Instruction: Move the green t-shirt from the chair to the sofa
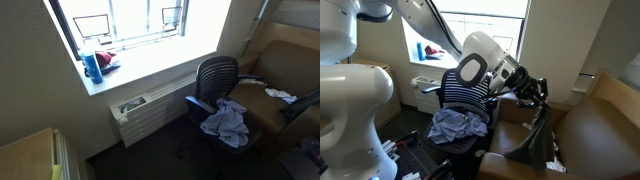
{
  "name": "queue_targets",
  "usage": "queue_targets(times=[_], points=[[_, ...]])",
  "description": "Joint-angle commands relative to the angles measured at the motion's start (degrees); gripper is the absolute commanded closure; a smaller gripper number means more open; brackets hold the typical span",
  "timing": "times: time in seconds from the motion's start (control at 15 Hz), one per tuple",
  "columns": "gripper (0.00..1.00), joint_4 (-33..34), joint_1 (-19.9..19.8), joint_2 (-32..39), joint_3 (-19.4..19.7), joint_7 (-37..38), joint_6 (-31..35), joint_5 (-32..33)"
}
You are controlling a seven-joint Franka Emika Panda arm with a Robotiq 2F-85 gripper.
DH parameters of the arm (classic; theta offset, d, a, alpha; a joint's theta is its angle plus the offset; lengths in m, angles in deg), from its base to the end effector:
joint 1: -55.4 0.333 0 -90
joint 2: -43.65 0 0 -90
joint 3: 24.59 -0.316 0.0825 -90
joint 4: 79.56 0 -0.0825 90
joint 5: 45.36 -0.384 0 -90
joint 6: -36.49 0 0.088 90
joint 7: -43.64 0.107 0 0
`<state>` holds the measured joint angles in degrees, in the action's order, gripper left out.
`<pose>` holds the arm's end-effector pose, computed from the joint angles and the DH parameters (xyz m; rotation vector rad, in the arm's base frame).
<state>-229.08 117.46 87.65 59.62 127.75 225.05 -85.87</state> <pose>0.4018 -0.2397 0.3372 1.0795 -2.4625 1.4490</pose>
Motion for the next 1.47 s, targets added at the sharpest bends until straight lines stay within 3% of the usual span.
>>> queue_targets(times=[0.0, 0.13, 0.33, 0.4, 0.47, 0.6, 0.73, 0.8, 0.87, 1.2, 1.4], points=[[0.99, -5.9, 7.2, -7.3, -2.0, 2.7, 2.5, -7.9], [0.99, -7.7, 12.7, -8.7, -3.9, 7.6, 4.9, -12.6], [0.99, -9.4, 18.4, -11.1, -8.3, 12.2, 17.3, -15.1], [0.99, -8.0, 27.2, -0.6, -3.1, 17.4, 10.6, -15.3], [0.99, -8.1, 27.0, 2.3, -4.6, 18.3, 11.4, -15.5], [0.99, -9.6, 32.5, 7.0, -2.9, 20.3, 10.9, -16.1], [0.99, -11.6, 36.6, 13.5, -3.5, 22.4, 10.5, -18.2], [0.99, -11.9, 37.5, 16.2, -4.4, 21.6, 10.4, -20.7], [0.99, -9.9, 35.2, 19.0, -7.1, 19.6, 10.3, -24.2], [0.99, -9.8, 34.7, 33.0, -9.8, 18.3, 9.8, -33.1], [0.99, -8.2, 30.5, 42.6, -12.1, 23.1, 9.6, -33.5]])
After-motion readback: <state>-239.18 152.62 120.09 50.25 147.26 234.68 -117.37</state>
